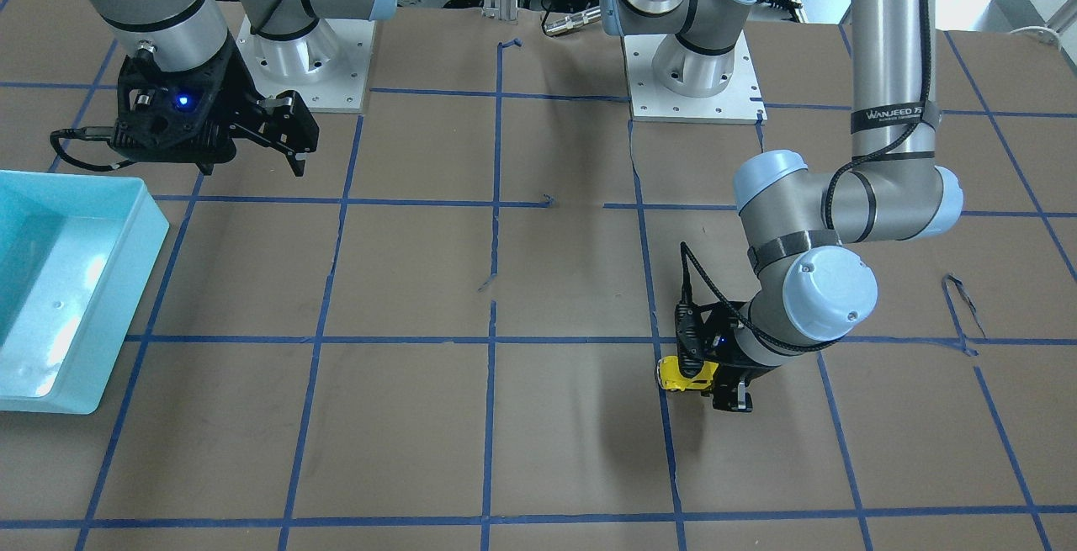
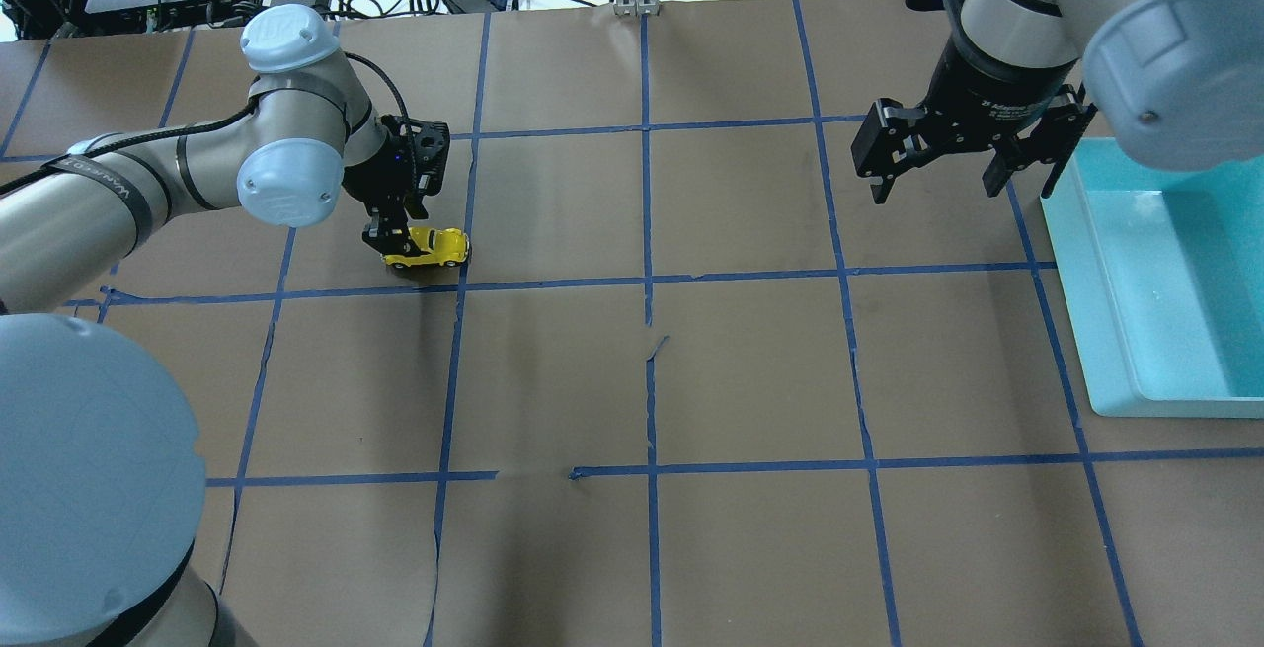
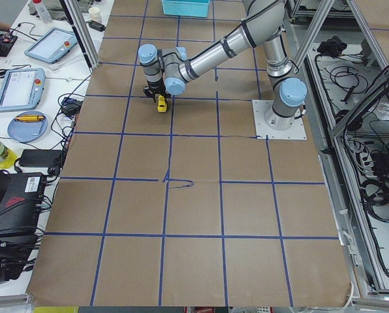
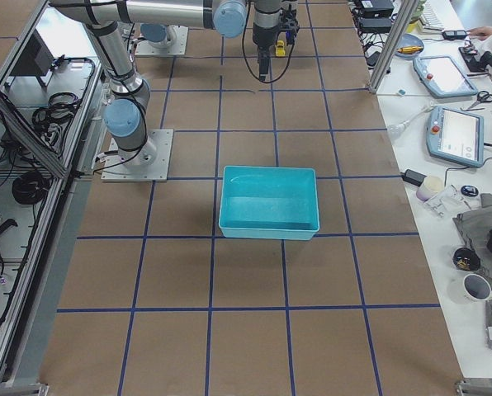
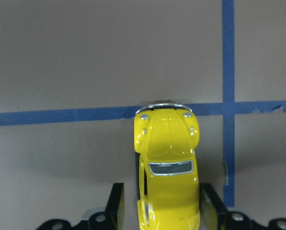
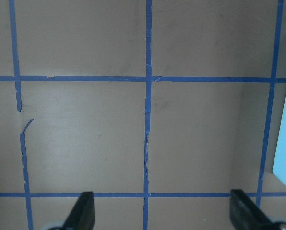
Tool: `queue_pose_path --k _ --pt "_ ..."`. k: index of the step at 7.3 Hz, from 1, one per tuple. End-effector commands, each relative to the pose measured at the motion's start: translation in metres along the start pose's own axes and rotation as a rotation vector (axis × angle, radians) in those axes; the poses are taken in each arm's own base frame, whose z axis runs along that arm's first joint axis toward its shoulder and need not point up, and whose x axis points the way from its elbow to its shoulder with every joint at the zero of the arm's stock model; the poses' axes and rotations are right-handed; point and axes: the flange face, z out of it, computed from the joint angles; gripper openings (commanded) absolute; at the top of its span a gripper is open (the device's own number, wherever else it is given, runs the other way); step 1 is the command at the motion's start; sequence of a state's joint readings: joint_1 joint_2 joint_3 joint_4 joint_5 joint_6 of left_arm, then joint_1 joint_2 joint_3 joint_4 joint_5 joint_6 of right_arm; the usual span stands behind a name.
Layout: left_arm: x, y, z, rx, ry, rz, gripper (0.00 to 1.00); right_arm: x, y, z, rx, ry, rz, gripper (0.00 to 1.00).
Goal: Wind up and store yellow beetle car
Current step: 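Press the car down with the left gripper and drag it backward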
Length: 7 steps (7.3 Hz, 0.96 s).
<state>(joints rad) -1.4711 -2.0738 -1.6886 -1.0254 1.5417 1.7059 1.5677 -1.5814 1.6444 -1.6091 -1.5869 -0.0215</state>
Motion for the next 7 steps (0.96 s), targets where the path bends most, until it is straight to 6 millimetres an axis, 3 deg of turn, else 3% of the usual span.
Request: queue_pose_path --k 1,7 --pt "-0.0001 0.0 0.0 0.0 -0.002 0.0 0.47 -0.0001 -0.0003 0.0008 -0.003 -0.001 0.0 1.0" --pt "0.0002 0.0001 -0.0008 -0.002 -0.002 0.0 0.17 -0.0002 0.0018 0.0045 -0.009 -0.001 0.001 1.0"
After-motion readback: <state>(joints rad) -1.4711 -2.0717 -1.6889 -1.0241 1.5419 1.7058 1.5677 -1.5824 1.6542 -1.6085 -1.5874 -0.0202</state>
